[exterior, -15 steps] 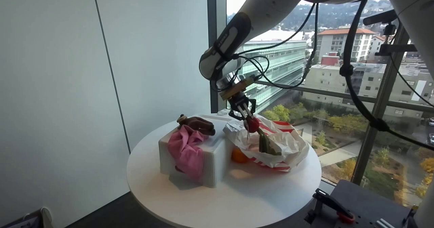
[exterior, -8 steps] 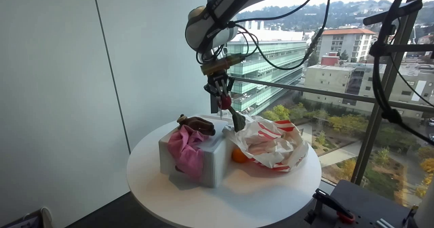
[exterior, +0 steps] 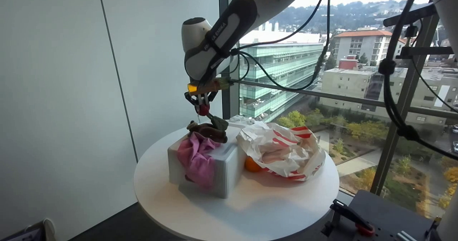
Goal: Empty the objects from the plastic and put it on the basket
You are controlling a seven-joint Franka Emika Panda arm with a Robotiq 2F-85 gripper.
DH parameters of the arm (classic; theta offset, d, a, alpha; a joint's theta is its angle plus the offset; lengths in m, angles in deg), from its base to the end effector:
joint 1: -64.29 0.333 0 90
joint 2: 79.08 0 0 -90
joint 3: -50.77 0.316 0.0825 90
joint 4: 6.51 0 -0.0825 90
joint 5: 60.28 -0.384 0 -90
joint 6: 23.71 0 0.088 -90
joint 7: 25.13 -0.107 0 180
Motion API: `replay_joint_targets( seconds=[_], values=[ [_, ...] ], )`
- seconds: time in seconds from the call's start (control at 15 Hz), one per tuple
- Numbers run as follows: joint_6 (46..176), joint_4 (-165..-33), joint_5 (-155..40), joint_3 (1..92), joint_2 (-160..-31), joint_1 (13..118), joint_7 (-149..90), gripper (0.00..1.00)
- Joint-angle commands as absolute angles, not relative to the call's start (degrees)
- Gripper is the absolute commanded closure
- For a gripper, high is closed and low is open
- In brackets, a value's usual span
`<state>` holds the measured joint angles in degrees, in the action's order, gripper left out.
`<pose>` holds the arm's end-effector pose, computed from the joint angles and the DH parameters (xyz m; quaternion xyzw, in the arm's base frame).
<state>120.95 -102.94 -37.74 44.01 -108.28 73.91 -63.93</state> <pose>0.7022 0.0498 0.3407 0.9609 -0.1538 0.2088 0.0967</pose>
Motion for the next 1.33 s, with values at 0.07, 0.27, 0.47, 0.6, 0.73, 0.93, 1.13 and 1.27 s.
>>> replay_joint_targets(
  seconds=[0.07, 0.27, 0.47, 0.6, 0.73, 0.93, 1.13, 1.27],
  values=[
    [138.1, -103.0, -36.0, 38.5, -112.7, 76.5, -67.9, 0.39],
    [142.7, -105.4, -39.1, 35.9, -112.0, 77.2, -67.5, 0.16],
    [143.6, -108.4, -40.2, 31.6, -109.3, 79.2, -68.4, 0.0],
    [139.4, -110.8, -38.2, 30.2, -106.6, 79.4, -70.9, 0.0],
    [136.3, -114.1, -38.6, 27.3, -103.9, 81.0, -71.4, 0.0],
    [128.2, -119.6, -38.2, 28.1, -98.7, 79.3, -71.0, 0.0],
    [119.8, -124.3, -36.9, 29.0, -94.2, 77.3, -72.8, 0.0],
    [114.8, -126.2, -37.1, 30.3, -92.4, 75.0, -73.9, 0.0]
  ],
)
